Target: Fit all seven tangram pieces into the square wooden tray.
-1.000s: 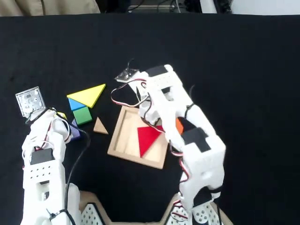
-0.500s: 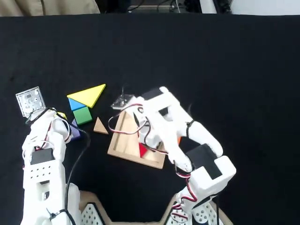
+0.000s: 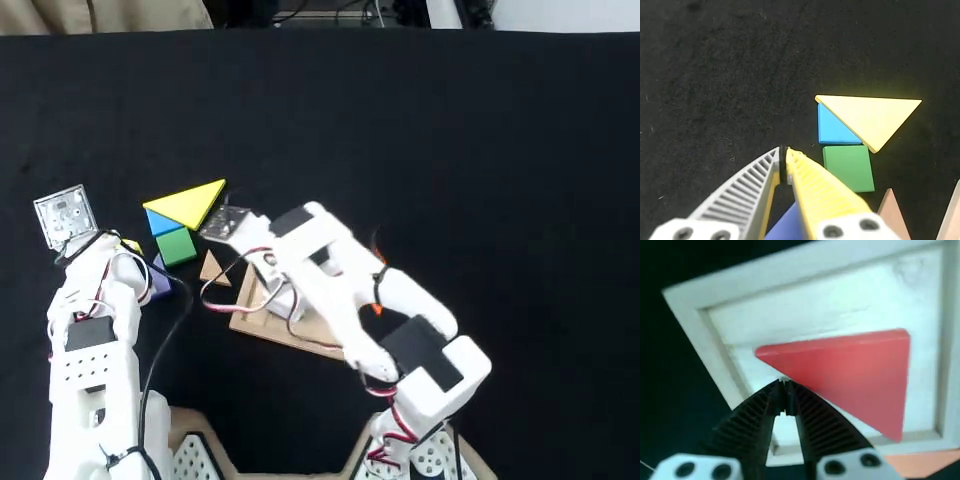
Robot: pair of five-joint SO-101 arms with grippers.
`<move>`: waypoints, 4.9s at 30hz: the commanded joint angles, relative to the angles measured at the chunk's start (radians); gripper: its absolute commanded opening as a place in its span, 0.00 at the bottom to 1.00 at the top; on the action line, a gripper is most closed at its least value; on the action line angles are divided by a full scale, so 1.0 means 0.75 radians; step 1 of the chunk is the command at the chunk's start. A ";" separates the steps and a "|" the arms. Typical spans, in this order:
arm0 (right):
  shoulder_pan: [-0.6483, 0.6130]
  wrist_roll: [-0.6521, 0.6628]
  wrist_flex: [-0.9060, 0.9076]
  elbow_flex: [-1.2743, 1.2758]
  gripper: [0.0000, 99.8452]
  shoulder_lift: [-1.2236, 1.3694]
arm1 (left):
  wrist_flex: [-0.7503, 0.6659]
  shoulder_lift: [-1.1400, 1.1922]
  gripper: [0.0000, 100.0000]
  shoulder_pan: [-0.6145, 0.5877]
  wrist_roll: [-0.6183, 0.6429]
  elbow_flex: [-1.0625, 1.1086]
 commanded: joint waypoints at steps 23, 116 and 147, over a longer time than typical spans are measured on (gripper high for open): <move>0.407 -0.268 -0.323 0.021 0.01 -0.146 | -0.023 -0.014 0.03 -0.005 0.000 -0.009; 0.274 -0.604 -0.018 -0.249 0.01 0.001 | -0.023 -0.008 0.03 0.032 -0.002 -0.009; 0.307 -0.604 -0.172 -0.136 0.01 0.003 | -0.025 -0.014 0.03 0.034 -0.002 -0.011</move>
